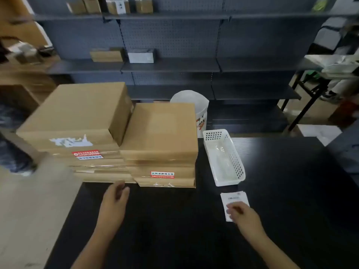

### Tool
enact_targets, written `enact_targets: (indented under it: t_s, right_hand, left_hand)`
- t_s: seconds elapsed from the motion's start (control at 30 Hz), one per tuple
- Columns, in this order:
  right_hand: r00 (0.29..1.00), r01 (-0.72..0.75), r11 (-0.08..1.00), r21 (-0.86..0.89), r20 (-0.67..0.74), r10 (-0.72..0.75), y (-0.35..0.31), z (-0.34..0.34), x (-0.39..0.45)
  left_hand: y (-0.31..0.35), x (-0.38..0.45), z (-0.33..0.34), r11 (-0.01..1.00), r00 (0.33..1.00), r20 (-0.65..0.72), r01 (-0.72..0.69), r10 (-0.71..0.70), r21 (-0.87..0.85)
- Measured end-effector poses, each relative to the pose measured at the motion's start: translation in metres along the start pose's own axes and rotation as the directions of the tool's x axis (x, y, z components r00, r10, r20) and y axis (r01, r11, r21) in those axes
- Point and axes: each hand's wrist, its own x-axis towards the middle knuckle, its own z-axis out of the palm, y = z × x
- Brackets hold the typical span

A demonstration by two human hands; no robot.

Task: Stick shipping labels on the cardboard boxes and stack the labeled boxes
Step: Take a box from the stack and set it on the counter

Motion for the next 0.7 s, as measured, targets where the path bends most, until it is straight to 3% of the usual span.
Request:
enact_targets:
  t_s: [0.1, 0.37, 0.5, 0.7]
  right_hand:
    - [0.991, 0.122, 0.991, 0.056, -0.066, -0.118, -0.049, 0.016, 0.019]
    - [0.959, 0.271, 0.928, 0.256, -0.153, -0.237, -0.161, 0.063, 0.039]
    - [0.962, 0.266, 0.927, 0.264, -0.140, -0.236, -0.182, 0.080, 0.047]
    - [0.944, 0.269, 0.928, 0.259, -0.260, -0.201, -0.180, 0.079, 0.051]
  left_hand:
    - [0.020, 0.045, -0.005, 0.985, 0.999, -0.036, 0.023, -0.029, -0.171]
    - [0.038, 0.086, 0.013, 0.935, 0.995, 0.018, 0.103, -0.103, -0.341]
    - [0.046, 0.093, 0.018, 0.892, 0.982, -0.014, 0.167, -0.190, -0.421]
    - [0.054, 0.093, 0.020, 0.909, 0.975, -0.044, 0.188, -0.220, -0.373]
